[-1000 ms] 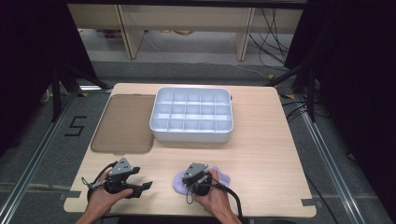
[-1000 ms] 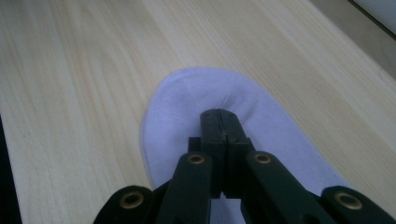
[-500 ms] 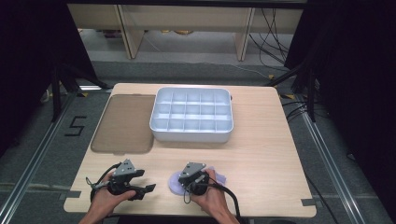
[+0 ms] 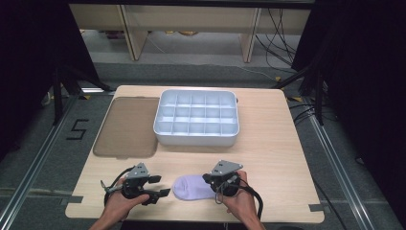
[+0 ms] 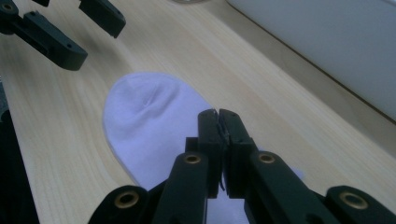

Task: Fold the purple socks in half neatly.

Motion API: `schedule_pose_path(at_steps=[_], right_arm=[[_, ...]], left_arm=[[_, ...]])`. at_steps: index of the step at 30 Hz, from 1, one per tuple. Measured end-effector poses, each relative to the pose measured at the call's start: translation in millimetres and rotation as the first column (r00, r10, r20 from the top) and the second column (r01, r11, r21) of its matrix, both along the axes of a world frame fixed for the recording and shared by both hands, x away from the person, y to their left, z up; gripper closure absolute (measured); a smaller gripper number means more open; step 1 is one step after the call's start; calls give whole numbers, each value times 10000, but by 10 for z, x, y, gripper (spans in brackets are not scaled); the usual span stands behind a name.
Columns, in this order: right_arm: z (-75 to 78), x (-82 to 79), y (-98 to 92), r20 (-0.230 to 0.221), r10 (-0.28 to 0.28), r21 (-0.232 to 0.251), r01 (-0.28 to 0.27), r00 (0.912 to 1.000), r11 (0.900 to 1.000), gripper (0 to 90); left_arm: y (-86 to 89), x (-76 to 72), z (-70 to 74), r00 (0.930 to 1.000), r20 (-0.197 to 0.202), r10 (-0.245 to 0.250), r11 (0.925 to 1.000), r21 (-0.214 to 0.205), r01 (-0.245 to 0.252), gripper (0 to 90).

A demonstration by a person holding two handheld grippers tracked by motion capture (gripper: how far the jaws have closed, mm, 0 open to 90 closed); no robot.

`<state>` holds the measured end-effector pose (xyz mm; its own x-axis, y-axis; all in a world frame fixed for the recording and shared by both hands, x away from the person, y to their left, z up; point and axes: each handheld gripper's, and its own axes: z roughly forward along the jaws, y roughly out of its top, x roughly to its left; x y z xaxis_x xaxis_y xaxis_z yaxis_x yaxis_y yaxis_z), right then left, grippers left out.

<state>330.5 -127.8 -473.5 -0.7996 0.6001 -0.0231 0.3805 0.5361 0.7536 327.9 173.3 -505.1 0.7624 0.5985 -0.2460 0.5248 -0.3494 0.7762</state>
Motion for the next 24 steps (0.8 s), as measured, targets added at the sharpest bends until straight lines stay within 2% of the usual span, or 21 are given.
schedule_pose_path(at_steps=[1,2,3,4,5,6,8,9,10,16,19,22,23,24], right_arm=[[3,-5,-10,-20,-127,16,127,9999,9999,885],[3,-10,-19,-102,-132,38,133,9999,9999,882],[1,-5,-29,-83,-92,53,92,9999,9999,881],[4,-15,-37,-145,-142,60,143,9998,9999,880],[6,-21,-51,-13,-184,61,184,9998,9998,878],[10,-24,-55,-140,-142,84,143,9998,9999,877],[11,-27,-72,-21,-109,118,109,9999,9999,875],[15,-31,-80,79,-112,93,112,9999,9999,875],[17,-45,-85,-108,-178,123,180,9998,9998,874],[26,-53,-102,-9,-138,104,139,9999,9999,870],[26,-51,-107,111,-138,50,137,9998,9999,869],[20,-52,-102,64,-134,48,133,9999,9999,869],[19,-55,-99,-70,-117,54,117,9999,9999,869],[12,-45,-95,-95,68,-4,-68,9999,10000,869]], left_arm=[[-33,12,-10,10000,-15,-14,9999,-106,13,364],[-61,24,-10,9999,-61,-96,10000,28,96,378],[-101,31,-22,9998,-173,-42,10000,-7,42,396],[-134,46,-25,9998,-55,-191,9997,160,192,407],[-162,47,-32,9997,-203,-141,9998,167,145,425],[-188,60,-40,9995,-158,-267,9992,300,272,434],[-253,75,-64,9994,-172,-300,9988,369,306,449],[-273,88,-71,9991,-206,-378,9978,539,389,454],[-303,84,-80,9992,-290,-275,9981,548,290,459],[-391,91,-109,9988,9,-486,9931,1070,483,525],[-420,85,-125,9982,71,-597,9924,1083,585,611],[-435,90,-123,9963,106,-852,9902,1122,835,737],[-442,80,-128,9968,-37,-802,9915,1029,802,767],[-437,80,-123,9957,107,-919,9900,1084,902,794]])
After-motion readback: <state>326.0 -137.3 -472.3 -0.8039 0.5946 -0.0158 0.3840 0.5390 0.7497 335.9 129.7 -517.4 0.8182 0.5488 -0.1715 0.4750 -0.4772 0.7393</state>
